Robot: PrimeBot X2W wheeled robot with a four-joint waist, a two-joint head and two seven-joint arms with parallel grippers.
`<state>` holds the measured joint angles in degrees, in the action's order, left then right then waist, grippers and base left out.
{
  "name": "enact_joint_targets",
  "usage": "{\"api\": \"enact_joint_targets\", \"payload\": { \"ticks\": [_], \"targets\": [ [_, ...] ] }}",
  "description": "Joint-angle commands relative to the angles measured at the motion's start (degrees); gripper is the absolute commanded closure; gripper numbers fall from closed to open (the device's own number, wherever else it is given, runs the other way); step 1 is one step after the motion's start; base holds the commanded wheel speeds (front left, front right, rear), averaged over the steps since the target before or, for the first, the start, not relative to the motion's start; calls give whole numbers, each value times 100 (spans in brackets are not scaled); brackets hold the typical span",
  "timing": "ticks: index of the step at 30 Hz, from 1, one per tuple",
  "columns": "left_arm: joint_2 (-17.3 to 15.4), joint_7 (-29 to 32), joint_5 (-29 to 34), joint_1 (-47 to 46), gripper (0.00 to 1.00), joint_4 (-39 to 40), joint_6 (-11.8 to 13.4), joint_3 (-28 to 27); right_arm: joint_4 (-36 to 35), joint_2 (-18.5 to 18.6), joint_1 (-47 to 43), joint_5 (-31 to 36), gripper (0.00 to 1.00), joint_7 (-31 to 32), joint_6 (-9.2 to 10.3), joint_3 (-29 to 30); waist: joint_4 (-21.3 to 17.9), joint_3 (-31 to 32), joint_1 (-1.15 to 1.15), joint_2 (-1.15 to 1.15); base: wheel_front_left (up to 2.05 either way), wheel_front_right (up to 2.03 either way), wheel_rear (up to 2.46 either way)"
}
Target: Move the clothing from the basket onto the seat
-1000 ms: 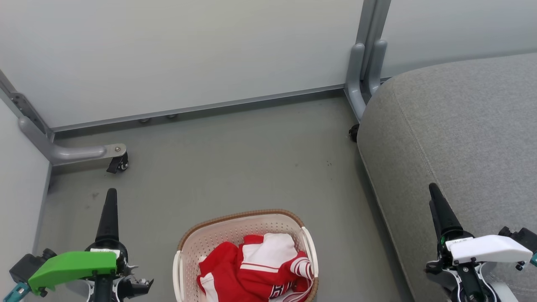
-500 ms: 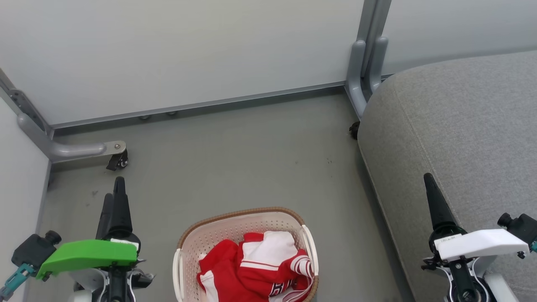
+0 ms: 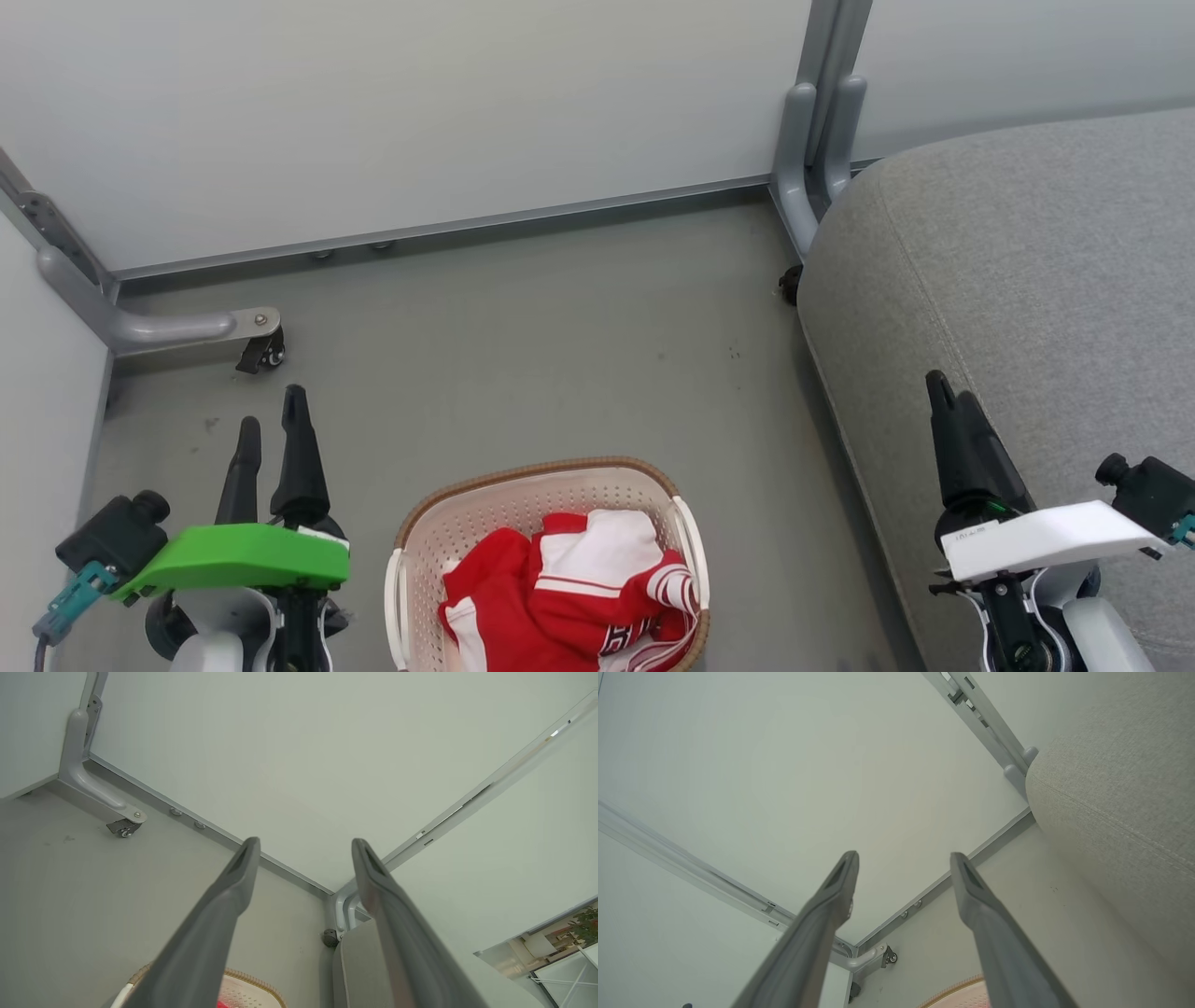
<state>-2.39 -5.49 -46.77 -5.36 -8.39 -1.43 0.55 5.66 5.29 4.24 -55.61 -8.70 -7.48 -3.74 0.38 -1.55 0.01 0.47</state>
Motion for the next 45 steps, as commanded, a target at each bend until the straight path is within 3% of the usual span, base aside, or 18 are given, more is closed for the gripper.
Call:
{"api": "enact_joint_targets", "payload": {
  "ticks": [1,24,45],
  "targets": [
    [-42,-65,238,-169,0,64,25,38,-125,17,70,247,0,-60,-3,13,3,-7,0,-20,0,0,0],
    [-54,-433,2140,-133,0,-140,167,331,-132,-88,-82,2187,0,-300,-3,44,42,24,0,-29,0,0,0],
    [-62,-700,3203,-219,0,-285,204,520,-187,-163,-112,3331,0,-469,-2,91,104,-4,0,-37,0,0,0]
  ]
}}
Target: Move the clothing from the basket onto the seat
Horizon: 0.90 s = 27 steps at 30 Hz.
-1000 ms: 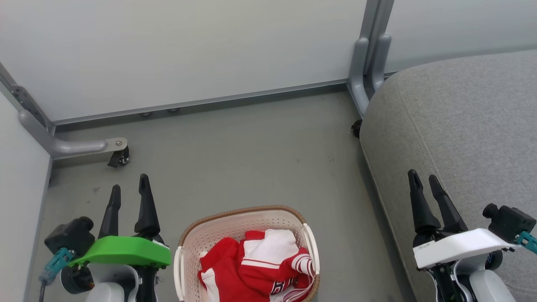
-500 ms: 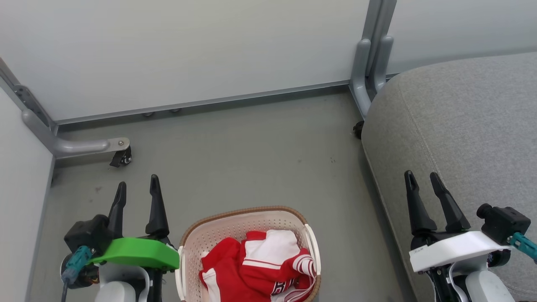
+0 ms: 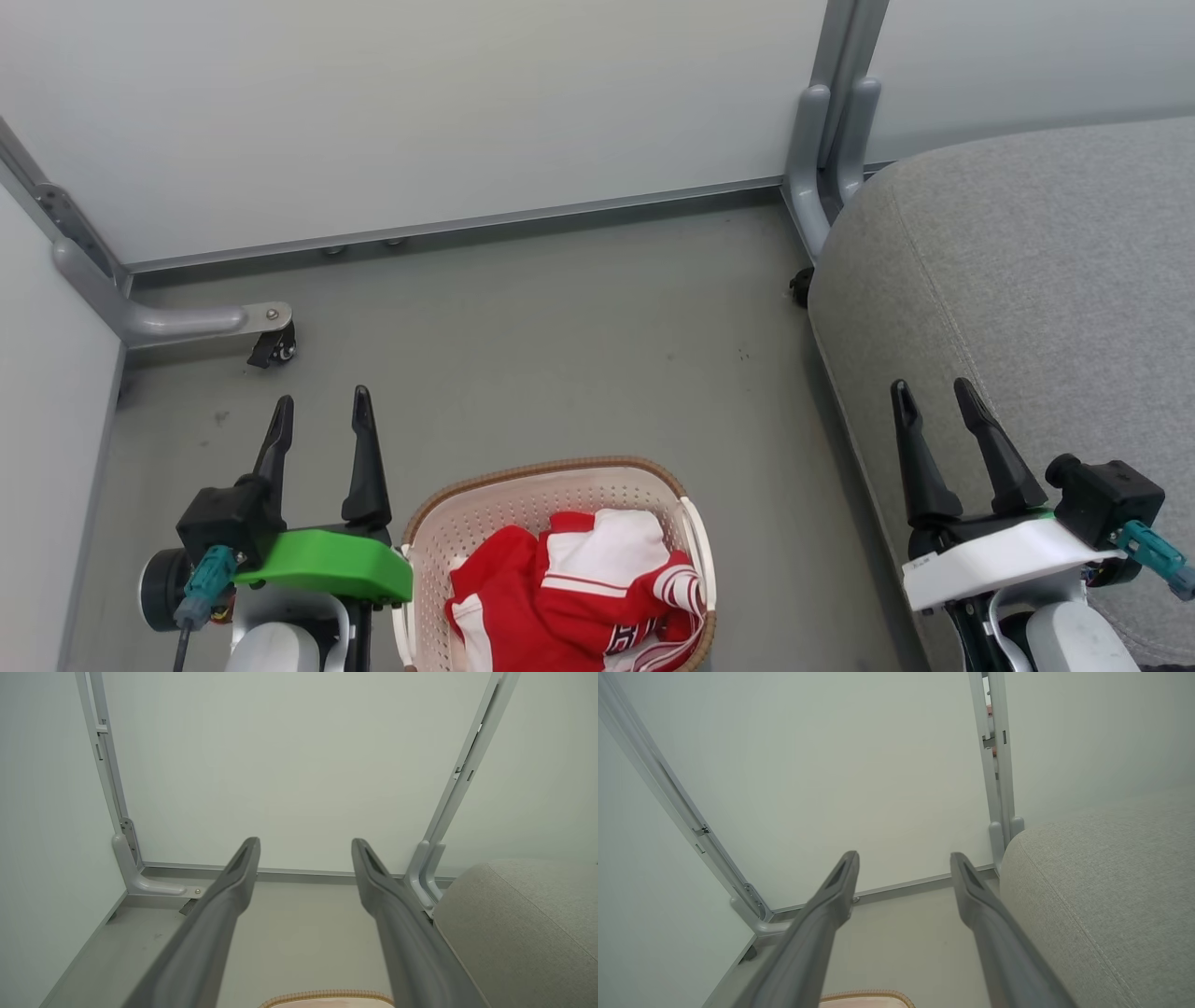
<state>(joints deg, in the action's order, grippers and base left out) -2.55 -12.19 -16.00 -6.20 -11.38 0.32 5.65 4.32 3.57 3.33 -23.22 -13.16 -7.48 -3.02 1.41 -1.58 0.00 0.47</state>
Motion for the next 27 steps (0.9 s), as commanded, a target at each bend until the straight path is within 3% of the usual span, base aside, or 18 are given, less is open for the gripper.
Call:
{"api": "enact_joint_targets", "payload": {
  "ticks": [1,27],
  "targets": [
    [-46,-47,173,-141,0,7,27,18,-54,5,-23,144,0,-36,-2,20,4,-2,0,-38,0,0,0],
    [-52,-310,887,-156,0,-142,16,204,-25,-69,-82,1221,0,-205,-1,0,37,19,0,-47,0,0,0]
  ]
}}
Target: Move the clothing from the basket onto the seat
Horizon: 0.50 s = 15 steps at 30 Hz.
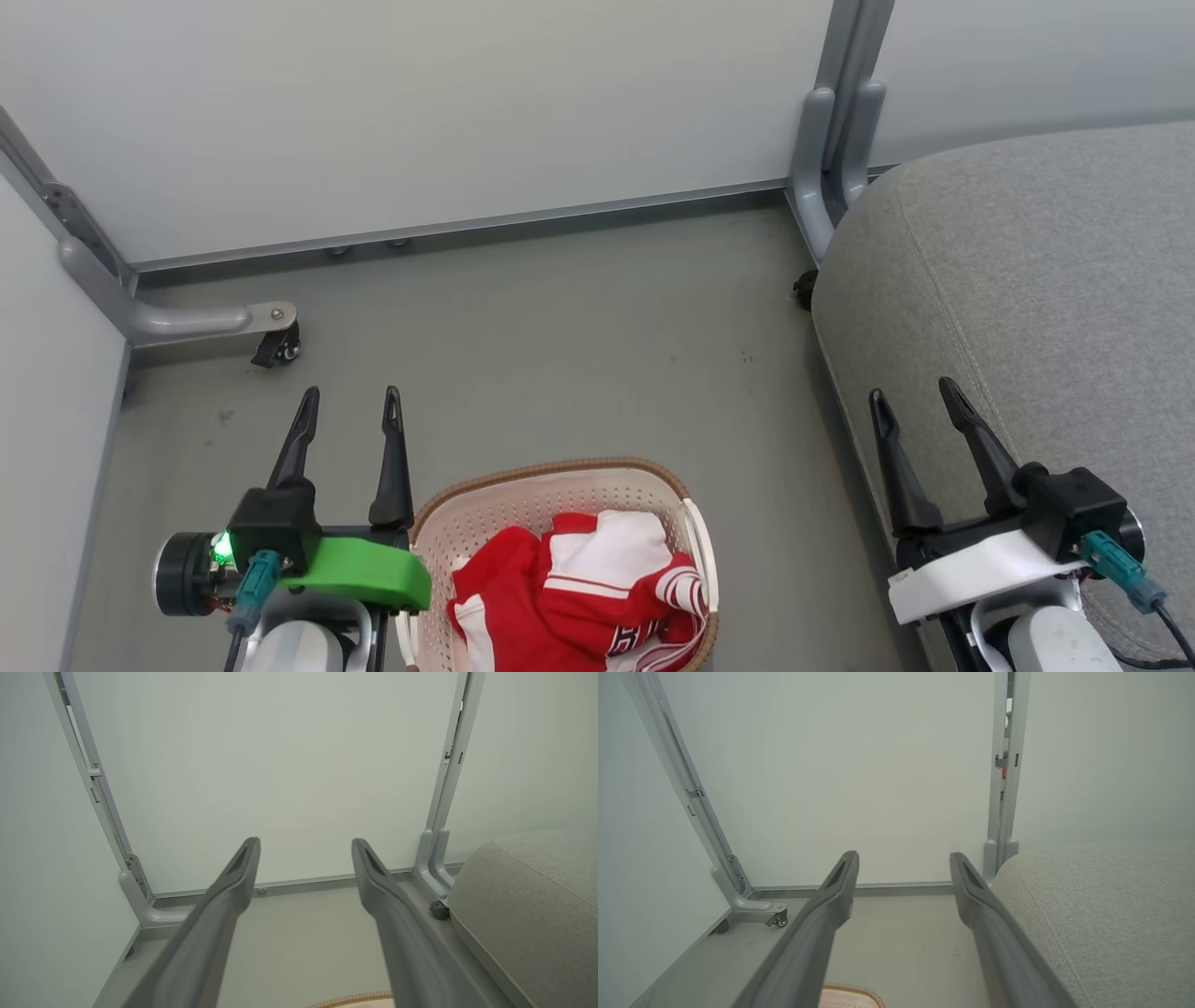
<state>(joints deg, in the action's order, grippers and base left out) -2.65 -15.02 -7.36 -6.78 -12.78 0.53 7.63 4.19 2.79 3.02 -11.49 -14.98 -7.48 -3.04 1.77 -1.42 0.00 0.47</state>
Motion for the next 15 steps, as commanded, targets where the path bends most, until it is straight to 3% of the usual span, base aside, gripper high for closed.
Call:
{"api": "enact_joint_targets", "payload": {
  "ticks": [1,15],
  "targets": [
    [-41,-14,-13,-100,0,-11,-12,5,1,10,-51,32,0,-22,-1,1,1,6,0,-47,0,0,0],
    [-39,-14,-248,-136,0,-438,-67,63,247,11,-63,-173,0,-21,-1,-49,-18,50,0,-47,0,0,0]
  ]
}}
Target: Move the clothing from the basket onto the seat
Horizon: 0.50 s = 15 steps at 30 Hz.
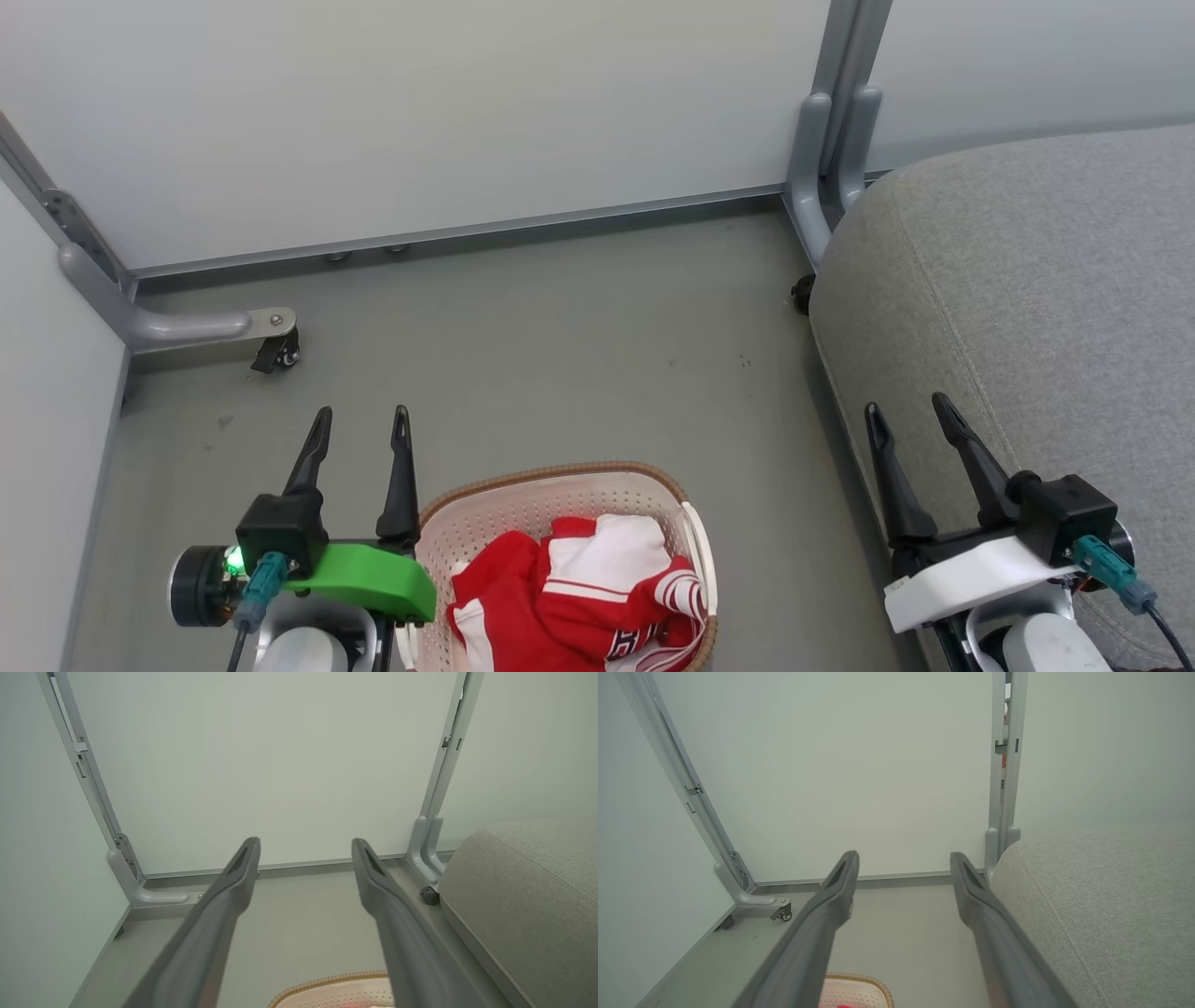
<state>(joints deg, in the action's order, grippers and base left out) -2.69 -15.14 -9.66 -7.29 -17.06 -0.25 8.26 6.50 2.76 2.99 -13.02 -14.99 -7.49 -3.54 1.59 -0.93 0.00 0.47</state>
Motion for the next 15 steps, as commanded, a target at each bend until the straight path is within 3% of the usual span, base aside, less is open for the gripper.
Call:
{"api": "enact_joint_targets", "payload": {
  "ticks": [1,15],
  "targets": [
    [-36,-2,-14,-89,0,-24,15,1,29,13,-62,-22,0,-20,0,-1,0,1,0,-47,0,0,0],
    [-38,-2,81,-155,0,-147,74,6,183,13,47,-45,0,-20,0,-18,23,-27,0,-47,0,0,0]
  ]
}}
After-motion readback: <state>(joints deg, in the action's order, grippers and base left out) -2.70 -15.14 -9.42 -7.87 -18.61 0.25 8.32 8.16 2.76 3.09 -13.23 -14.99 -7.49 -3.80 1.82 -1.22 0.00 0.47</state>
